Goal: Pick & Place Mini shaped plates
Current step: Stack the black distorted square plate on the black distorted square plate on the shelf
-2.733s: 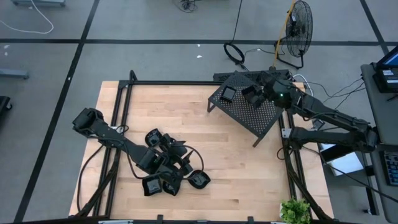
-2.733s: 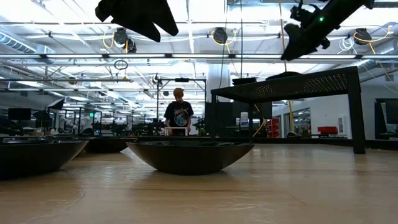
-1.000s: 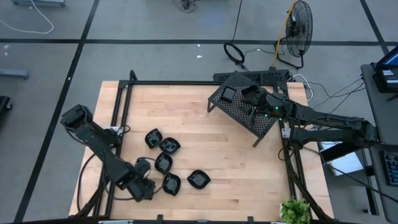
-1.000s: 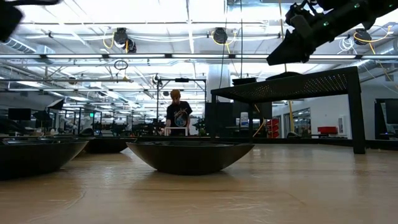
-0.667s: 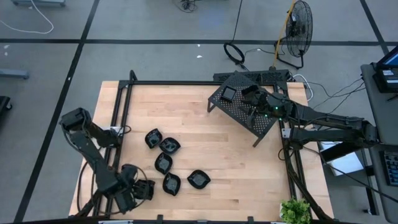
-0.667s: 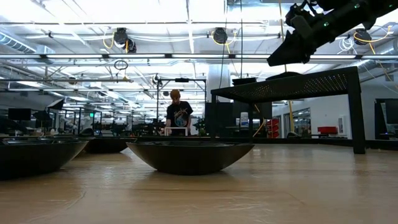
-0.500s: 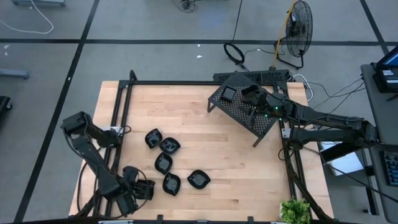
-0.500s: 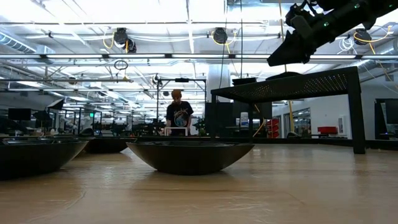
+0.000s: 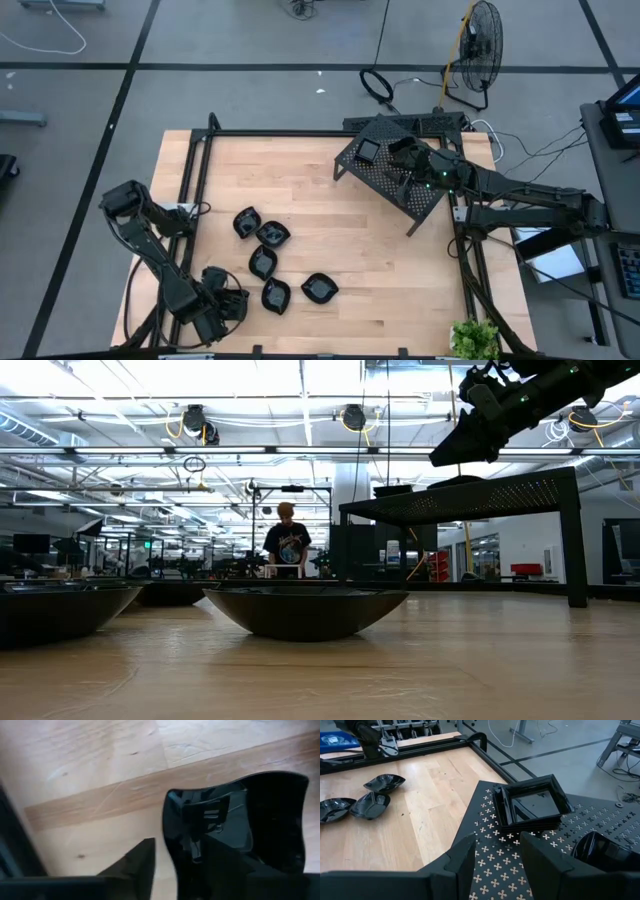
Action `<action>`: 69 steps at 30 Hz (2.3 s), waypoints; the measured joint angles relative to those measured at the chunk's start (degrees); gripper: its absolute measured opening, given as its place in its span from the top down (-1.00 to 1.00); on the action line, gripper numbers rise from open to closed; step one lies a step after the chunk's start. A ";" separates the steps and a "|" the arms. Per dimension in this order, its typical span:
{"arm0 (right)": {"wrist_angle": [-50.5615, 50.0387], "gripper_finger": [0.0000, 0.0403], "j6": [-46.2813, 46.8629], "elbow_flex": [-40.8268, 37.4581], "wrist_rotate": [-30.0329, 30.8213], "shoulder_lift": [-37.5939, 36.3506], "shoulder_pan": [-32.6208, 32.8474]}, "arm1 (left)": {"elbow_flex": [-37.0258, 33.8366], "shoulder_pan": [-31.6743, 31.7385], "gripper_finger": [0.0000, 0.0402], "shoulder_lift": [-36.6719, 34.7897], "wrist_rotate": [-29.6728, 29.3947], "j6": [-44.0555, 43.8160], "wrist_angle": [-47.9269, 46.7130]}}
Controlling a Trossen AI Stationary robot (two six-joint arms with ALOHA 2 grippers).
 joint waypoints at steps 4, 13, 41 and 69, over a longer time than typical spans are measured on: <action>-0.68 0.30 0.00 0.00 0.00 0.02 0.00 | -3.54 0.81 0.54 -0.02 -0.57 0.85 5.51; -0.81 0.30 0.63 0.00 0.00 0.02 0.00 | -6.34 1.00 0.95 -0.45 0.38 8.49 10.34; 47.48 0.29 -14.55 -16.58 3.55 10.32 32.55 | 19.96 33.65 0.98 0.55 -54.23 120.64 29.48; 58.77 -0.20 -17.21 -5.81 22.11 39.91 31.58 | 19.91 39.92 0.98 13.75 -57.30 138.13 44.46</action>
